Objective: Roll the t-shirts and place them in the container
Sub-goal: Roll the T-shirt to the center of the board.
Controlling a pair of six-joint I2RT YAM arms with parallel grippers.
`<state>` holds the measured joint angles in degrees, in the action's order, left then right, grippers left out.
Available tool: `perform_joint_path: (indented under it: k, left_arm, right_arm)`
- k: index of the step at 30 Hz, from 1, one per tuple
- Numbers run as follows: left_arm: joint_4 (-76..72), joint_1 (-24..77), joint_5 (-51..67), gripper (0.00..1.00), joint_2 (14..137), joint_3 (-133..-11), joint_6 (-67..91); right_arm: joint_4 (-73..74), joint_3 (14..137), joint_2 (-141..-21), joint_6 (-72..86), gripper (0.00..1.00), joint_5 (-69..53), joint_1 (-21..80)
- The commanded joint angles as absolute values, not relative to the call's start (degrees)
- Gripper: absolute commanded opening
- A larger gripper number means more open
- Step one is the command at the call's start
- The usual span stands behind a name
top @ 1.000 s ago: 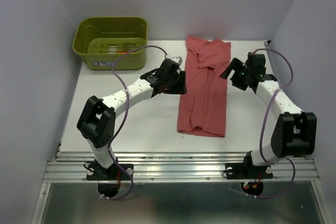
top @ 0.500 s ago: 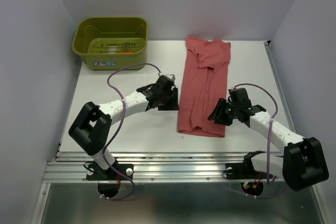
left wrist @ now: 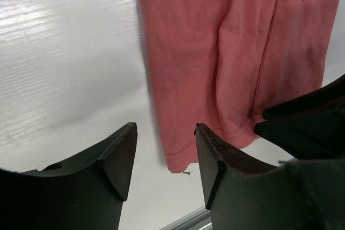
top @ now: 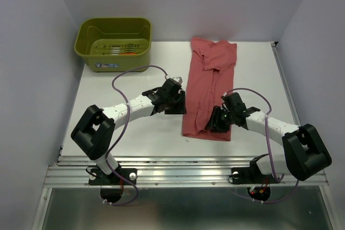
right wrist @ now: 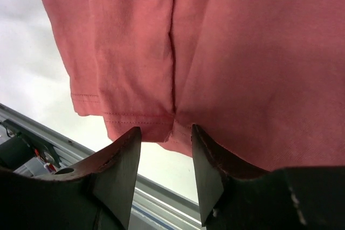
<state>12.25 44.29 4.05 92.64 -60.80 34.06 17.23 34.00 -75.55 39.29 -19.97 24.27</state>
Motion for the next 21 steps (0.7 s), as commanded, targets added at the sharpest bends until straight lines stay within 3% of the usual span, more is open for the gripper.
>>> perform_joint_path:
  k: [1, 4, 12, 17, 21]
  left_arm:
    - [11.43, 44.82, 2.9, 0.58, 91.67, -62.93, 34.54]
    - [11.34, 45.09, 2.72, 0.58, 91.84, -62.93, 34.63]
    - [11.25, 45.61, 2.11, 0.58, 92.02, -62.93, 34.54]
    - [11.25, 45.88, 1.93, 0.58, 91.85, -62.93, 34.54]
    - [11.16, 46.05, 1.67, 0.58, 91.67, -62.84, 34.63]
  right_arm:
    - [13.71, 34.19, -75.94, 39.55, 0.45, -21.45, 25.57]
    - [13.53, 34.01, -75.85, 39.73, 0.38, -21.53, 26.1]
    - [12.75, 33.75, -77.25, 39.9, 0.36, -21.18, 27.24]
    - [12.48, 33.4, -77.78, 40.08, 0.25, -20.48, 27.77]
    - [12.57, 33.14, -77.78, 39.99, 0.26, -20.3, 27.77]
